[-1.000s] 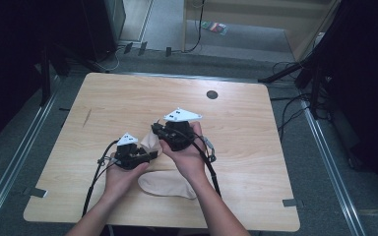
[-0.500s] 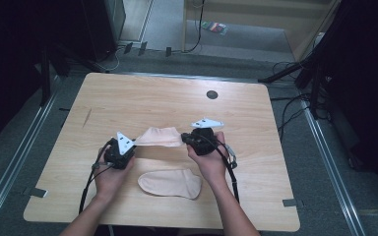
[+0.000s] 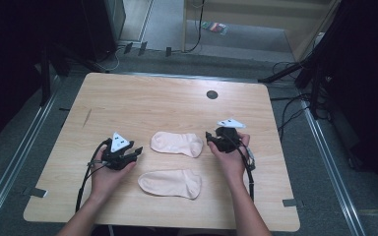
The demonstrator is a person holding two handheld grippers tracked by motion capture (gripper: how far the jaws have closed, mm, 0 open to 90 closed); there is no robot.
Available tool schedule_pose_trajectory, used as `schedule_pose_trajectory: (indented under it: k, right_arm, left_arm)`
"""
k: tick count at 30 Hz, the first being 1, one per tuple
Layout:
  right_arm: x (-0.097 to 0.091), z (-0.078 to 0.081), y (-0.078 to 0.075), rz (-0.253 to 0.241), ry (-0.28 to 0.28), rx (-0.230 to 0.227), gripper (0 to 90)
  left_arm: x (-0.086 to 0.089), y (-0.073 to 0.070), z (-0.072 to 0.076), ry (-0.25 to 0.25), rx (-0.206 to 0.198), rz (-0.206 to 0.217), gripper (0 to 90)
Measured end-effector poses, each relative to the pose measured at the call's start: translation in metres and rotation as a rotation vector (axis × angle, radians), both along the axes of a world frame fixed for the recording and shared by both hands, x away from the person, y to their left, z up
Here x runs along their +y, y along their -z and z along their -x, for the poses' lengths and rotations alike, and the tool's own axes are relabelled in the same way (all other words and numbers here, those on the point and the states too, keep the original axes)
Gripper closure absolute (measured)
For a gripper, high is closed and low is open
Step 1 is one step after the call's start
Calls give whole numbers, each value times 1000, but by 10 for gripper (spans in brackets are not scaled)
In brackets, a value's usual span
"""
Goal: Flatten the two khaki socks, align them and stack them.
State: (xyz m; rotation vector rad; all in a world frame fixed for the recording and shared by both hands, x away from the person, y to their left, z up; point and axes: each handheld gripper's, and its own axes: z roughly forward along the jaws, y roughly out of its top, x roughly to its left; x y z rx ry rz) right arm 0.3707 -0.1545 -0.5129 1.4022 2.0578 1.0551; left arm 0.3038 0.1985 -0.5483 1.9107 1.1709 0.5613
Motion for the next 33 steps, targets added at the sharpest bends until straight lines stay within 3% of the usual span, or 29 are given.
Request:
schedule_pose_trajectory:
  k: [1,2,5,10,13,17,20,21,23,27,33]
  right_arm:
    - [-5,2,0,-44,10,3,519]
    - [-8,4,0,-90,9,8,534]
    - [-5,10,4,-117,-30,23,573]
    - [10,16,11,-146,-99,51,602]
    - [16,14,15,-160,-101,70,591]
    - [21,9,21,-138,-100,94,613]
    - [22,9,24,-101,-101,105,766]
    - [22,9,24,-91,-102,104,837]
    - [19,10,24,-95,-116,109,864]
    - [17,13,18,-105,-109,96,874]
    - [9,24,2,-153,-128,67,878]
  left_arm:
    - [-1,-2,-4,6,10,41,575]
    - [-2,-3,-6,11,12,50,580]
    - [-10,-8,-15,25,13,88,593]
    - [-22,-15,-36,23,25,84,581]
    - [-30,-13,-48,35,55,76,604]
    - [-38,-5,-56,40,95,52,605]
    - [-41,-1,-57,44,118,27,714]
    - [-41,0,-57,48,122,27,794]
    - [-39,-1,-55,42,118,26,888]
    - [-36,-8,-48,70,109,30,900]
    - [-15,-22,-30,74,93,136,900]
